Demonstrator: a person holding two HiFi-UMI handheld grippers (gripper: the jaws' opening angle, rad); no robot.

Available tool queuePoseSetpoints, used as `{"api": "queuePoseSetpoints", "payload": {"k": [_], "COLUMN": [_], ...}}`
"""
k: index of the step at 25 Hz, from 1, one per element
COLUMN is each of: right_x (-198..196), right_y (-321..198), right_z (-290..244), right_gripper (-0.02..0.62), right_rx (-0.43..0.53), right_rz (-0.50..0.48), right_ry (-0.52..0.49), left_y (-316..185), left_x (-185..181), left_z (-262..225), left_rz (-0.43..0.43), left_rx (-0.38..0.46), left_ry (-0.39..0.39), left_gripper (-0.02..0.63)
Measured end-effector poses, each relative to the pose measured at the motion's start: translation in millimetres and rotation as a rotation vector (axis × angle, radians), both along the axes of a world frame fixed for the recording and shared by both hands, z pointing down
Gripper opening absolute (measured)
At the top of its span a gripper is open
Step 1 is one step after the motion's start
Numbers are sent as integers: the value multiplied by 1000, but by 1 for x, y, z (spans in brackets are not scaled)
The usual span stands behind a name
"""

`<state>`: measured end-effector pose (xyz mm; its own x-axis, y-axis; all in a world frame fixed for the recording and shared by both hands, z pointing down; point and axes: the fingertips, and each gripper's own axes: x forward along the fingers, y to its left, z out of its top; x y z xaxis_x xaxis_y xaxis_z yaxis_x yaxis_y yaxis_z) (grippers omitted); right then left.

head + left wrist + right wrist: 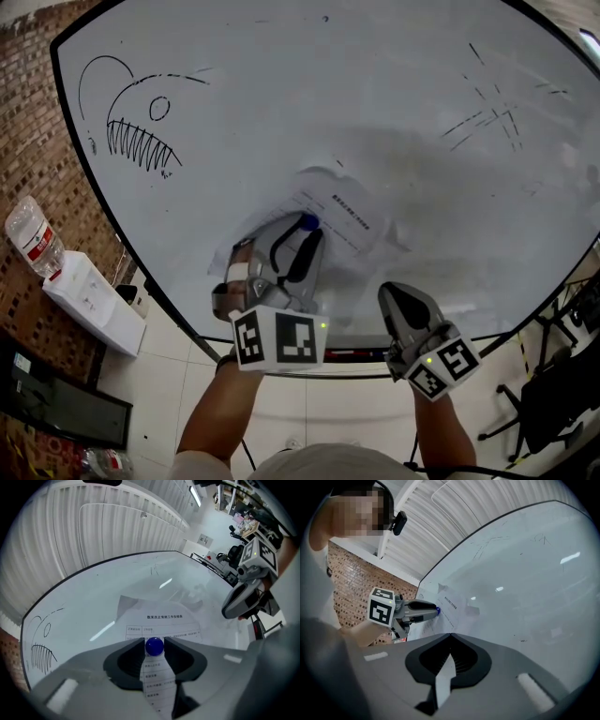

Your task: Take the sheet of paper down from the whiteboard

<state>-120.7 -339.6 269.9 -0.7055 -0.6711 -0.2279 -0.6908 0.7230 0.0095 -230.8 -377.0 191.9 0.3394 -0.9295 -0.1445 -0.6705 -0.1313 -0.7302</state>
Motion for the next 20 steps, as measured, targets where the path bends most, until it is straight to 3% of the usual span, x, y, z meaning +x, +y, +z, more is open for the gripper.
{"api": "queuePoseSetpoints", "payload": {"k": [12,15,20], "right_x": [8,13,16], "right_y": [-19,-28,-37], "right_z": [-2,-7,-18], "right_gripper": [15,149,171], "right_rx": [-27,-41,-61], "right_rz": [38,72,104], "right_ry": [-32,-57,-89], "left_y": [-5,-4,-4], "left_x": [0,0,0], "left_z": [-1,0,0], "left_rz": [7,16,23], "left_rx": [-8,-11,-17], "left_ry": [33,36,38], "left_gripper": [133,133,133]}}
